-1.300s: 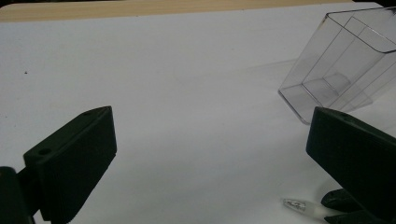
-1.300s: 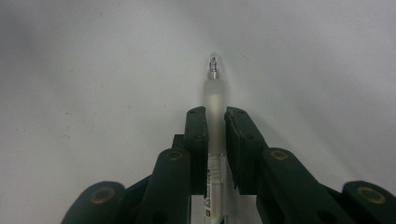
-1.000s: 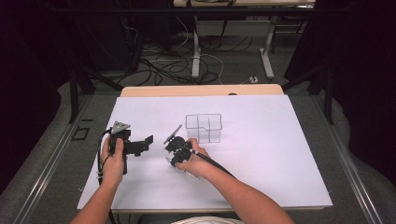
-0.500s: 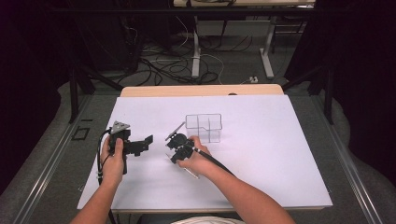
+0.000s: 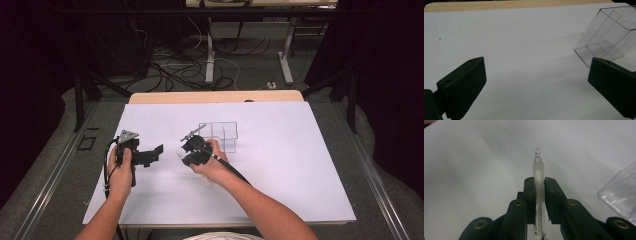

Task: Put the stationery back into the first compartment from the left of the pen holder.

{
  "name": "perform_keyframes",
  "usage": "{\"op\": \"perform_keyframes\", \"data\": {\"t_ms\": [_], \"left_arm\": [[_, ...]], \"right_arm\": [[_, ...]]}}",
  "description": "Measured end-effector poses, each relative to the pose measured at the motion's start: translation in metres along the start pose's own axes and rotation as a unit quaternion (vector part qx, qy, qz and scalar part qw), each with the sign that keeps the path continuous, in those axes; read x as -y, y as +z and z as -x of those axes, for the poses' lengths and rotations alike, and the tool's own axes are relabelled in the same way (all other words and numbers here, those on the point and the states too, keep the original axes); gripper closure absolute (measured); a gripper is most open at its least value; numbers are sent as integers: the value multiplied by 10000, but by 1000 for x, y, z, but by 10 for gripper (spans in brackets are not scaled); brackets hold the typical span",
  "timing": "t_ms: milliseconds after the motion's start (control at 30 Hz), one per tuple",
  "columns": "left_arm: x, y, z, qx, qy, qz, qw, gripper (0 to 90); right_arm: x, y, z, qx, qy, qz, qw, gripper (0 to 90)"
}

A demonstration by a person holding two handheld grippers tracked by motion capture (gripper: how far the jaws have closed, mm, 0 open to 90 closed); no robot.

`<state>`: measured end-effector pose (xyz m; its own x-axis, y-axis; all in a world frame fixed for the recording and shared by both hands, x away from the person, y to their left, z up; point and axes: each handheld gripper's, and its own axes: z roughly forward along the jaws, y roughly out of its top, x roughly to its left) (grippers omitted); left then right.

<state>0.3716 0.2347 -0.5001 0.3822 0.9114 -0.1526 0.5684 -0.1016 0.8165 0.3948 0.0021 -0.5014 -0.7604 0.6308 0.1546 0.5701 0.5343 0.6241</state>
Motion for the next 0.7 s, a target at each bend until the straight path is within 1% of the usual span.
{"op": "perform_keyframes", "data": {"t_ms": [33,100,133,167,233,300,333,367,400,467,500,533,567,600,667,700], "left_arm": [[0,0,0,0,0,0,10000,15],[0,0,0,1,3,-4,10000,15],[0,0,0,-1,1,-4,10000,15],[0,0,0,0,1,-4,10000,15],[0,0,0,0,3,-4,10000,15],[0,0,0,2,14,-11,10000,15],[0,0,0,6,17,-25,10000,15],[0,0,0,4,13,-8,10000,15],[0,0,0,5,20,-16,10000,15],[0,1,0,4,11,-10,10000,15],[0,1,0,2,8,-12,10000,15],[0,0,0,3,13,-26,10000,15],[0,0,0,3,4,-26,10000,15],[0,0,0,2,1,-15,10000,16],[0,1,0,2,0,-12,10000,16],[0,0,0,5,3,-26,10000,16]], "right_arm": [[-1,-3,0,10,19,23,10000,803],[-3,-7,2,44,33,178,9998,803],[-5,-10,2,55,94,199,9997,803],[-6,-12,2,74,86,289,9995,803],[-9,-17,4,83,58,341,9994,804],[-10,-21,5,112,105,453,9989,804],[-11,-22,6,108,118,558,9983,803],[-13,-25,7,90,110,467,9988,803],[-13,-26,8,114,144,535,9984,804],[-15,-30,10,109,149,549,9983,803],[-16,-29,10,119,174,692,9974,804],[-17,-33,12,119,145,552,9983,803],[-18,-34,12,122,145,574,9982,804],[-19,-35,12,129,205,651,9976,803],[-21,-38,14,150,161,614,9979,803],[-22,-39,15,166,168,668,9975,803]]}}
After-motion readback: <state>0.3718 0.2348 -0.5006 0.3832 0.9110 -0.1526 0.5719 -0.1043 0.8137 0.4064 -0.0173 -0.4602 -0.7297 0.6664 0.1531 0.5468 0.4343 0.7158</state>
